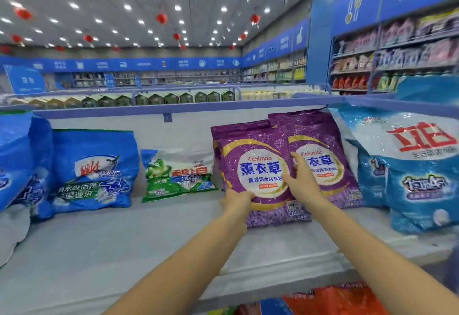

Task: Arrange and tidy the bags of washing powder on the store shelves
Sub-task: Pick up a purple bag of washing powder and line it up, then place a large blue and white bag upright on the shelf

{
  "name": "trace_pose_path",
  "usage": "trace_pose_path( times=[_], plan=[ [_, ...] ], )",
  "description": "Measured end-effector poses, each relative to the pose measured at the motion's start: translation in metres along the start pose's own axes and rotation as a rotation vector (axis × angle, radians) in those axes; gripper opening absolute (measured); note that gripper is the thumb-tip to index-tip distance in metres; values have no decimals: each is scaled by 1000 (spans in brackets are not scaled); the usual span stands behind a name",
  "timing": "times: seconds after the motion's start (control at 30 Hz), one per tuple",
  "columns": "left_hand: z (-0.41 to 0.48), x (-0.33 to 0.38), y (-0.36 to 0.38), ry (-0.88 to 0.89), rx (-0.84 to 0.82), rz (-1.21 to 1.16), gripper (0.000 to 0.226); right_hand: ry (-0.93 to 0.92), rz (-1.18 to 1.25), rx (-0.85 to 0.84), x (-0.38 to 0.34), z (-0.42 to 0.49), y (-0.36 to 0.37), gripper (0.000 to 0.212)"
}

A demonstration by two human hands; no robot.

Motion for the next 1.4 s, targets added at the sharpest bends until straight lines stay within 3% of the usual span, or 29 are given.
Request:
trace_pose_path(
  times=[0.3,0.47,0.53,0.63,0.77,0.87,0.97,1.17,1.27,1.4],
  plan=[
    [-14,3,-5,-60,-9,-179,31,-161,-168,195,-35,-17,-19,55],
    [-32,23,-28,-88,12,-116,54,-255,-20,216,-70,-31,-31,34],
    [-45,33,-50,-19,29,-86,57,-298,67,178,-87,-42,-26,25],
    [-80,49,-94,126,50,-110,38,-361,224,109,-111,-63,-14,16],
    [-143,64,-170,308,104,-106,37,-416,400,-54,-132,-92,21,24],
    [-194,69,-243,429,272,-57,17,-421,465,-178,-143,-111,55,27],
    [-243,74,-320,529,512,23,18,-451,479,-248,-157,-122,86,25],
    [-303,87,-438,597,823,227,16,-460,533,-364,-196,-134,157,32],
    [-303,98,-480,616,869,273,15,-465,489,-449,-229,-137,205,23],
    [-276,114,-522,598,833,388,12,-339,433,-510,-261,-130,284,10]
  ],
)
Point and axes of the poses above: each hand's wrist, its own z-axis towards the middle knuckle, its own y-axis out of the palm, x = y × z, the point moved 10 cm from there along z, towards the middle knuckle, and after that the axes turned 2 degrees about -y, right-handed, at the moved point
